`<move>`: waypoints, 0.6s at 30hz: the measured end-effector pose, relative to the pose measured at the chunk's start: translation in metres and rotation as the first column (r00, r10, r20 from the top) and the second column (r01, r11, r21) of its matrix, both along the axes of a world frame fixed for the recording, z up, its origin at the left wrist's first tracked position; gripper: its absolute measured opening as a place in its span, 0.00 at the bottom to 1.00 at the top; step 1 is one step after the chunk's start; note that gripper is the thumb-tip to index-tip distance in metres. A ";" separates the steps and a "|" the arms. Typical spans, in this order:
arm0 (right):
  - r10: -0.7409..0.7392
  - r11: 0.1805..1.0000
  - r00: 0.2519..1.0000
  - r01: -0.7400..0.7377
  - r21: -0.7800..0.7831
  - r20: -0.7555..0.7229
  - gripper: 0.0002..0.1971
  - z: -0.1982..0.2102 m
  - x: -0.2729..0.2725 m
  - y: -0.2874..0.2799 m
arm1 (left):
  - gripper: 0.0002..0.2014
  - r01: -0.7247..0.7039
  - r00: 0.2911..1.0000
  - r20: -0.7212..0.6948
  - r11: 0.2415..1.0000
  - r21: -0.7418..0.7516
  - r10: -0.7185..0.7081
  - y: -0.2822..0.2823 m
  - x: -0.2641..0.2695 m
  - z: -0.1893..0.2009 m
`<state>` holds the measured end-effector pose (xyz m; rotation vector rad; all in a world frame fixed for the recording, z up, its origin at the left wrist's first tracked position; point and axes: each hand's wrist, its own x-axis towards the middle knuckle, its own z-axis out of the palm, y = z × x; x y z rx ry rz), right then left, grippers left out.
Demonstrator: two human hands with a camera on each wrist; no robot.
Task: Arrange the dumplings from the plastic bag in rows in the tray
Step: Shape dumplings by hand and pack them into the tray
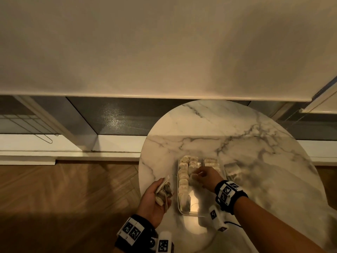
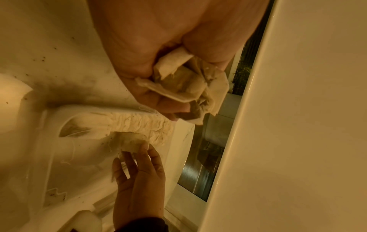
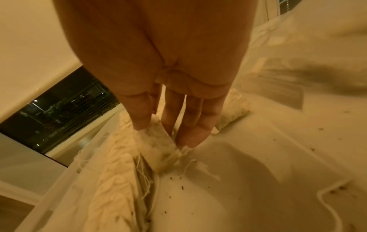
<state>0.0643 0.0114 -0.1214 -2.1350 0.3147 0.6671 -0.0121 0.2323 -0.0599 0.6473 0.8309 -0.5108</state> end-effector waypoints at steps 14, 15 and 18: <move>0.032 0.967 0.994 -0.005 -0.255 0.102 0.01 -0.007 0.025 0.010 | 0.12 -0.047 0.999 -0.016 0.998 -0.045 0.047 0.018 -0.009 -0.003; 0.039 0.965 0.994 -0.010 -0.263 0.106 0.01 -0.007 0.026 0.011 | 0.12 -0.049 0.999 -0.021 0.998 -0.042 0.048 0.020 -0.009 -0.004; 0.054 0.959 0.992 -0.021 -0.282 0.111 0.01 -0.009 0.027 0.012 | 0.13 -0.061 0.998 -0.026 0.997 -0.052 0.060 0.023 -0.009 -0.008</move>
